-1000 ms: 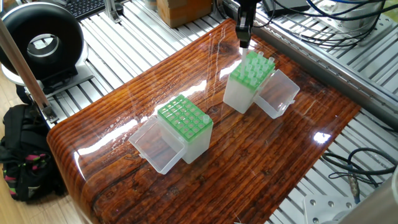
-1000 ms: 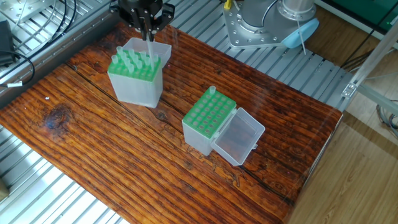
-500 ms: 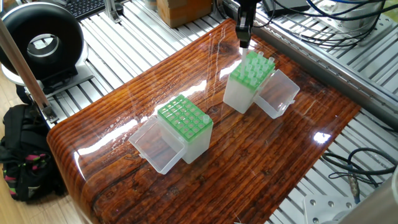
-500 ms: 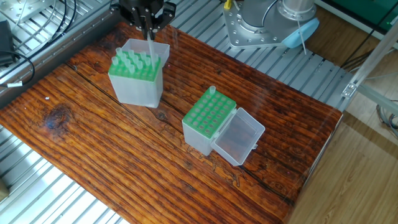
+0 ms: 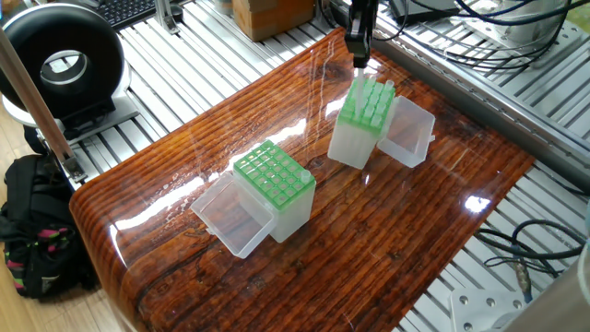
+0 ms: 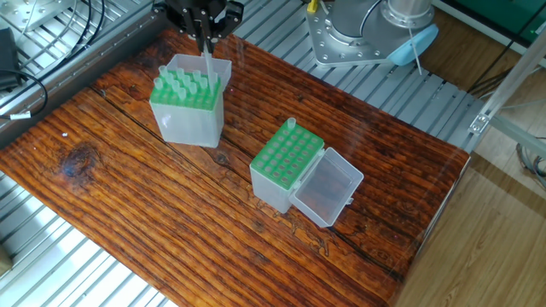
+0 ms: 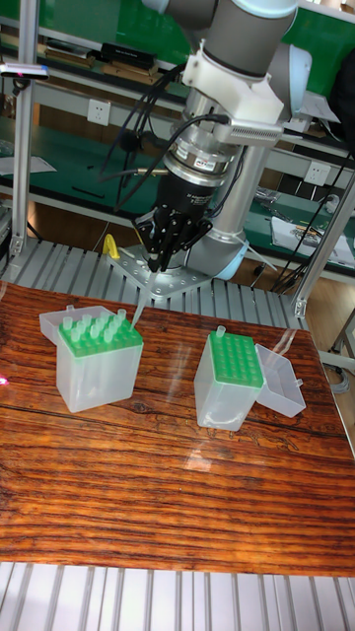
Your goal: Transfer all large pipette tips from one holder to another
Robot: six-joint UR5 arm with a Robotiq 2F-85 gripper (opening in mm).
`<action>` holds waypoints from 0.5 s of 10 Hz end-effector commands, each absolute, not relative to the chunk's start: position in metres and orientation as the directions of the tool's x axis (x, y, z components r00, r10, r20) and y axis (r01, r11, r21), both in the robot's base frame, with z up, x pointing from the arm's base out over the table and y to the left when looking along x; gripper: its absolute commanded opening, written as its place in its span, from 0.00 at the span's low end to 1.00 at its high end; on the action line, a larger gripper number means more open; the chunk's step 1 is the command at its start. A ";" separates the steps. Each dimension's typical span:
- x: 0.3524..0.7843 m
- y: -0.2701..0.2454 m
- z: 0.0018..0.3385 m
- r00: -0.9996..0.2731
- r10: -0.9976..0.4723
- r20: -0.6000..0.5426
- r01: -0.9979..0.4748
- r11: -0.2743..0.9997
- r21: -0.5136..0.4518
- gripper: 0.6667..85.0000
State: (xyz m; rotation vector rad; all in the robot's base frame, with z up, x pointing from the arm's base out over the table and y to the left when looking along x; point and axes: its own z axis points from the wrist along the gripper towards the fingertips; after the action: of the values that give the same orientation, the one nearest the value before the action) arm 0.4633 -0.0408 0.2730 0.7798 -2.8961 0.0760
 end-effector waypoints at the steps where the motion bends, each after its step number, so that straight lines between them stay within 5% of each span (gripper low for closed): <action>1: 0.463 -0.035 0.276 -0.859 -0.490 0.147 -0.495 0.869 -0.004 0.14; 5: 0.459 -0.031 0.279 -0.865 -0.476 0.162 -0.482 0.876 -0.003 0.14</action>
State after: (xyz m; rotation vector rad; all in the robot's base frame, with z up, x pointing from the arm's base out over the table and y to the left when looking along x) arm 0.4607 -0.0367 0.2764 0.7562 -2.8891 0.0806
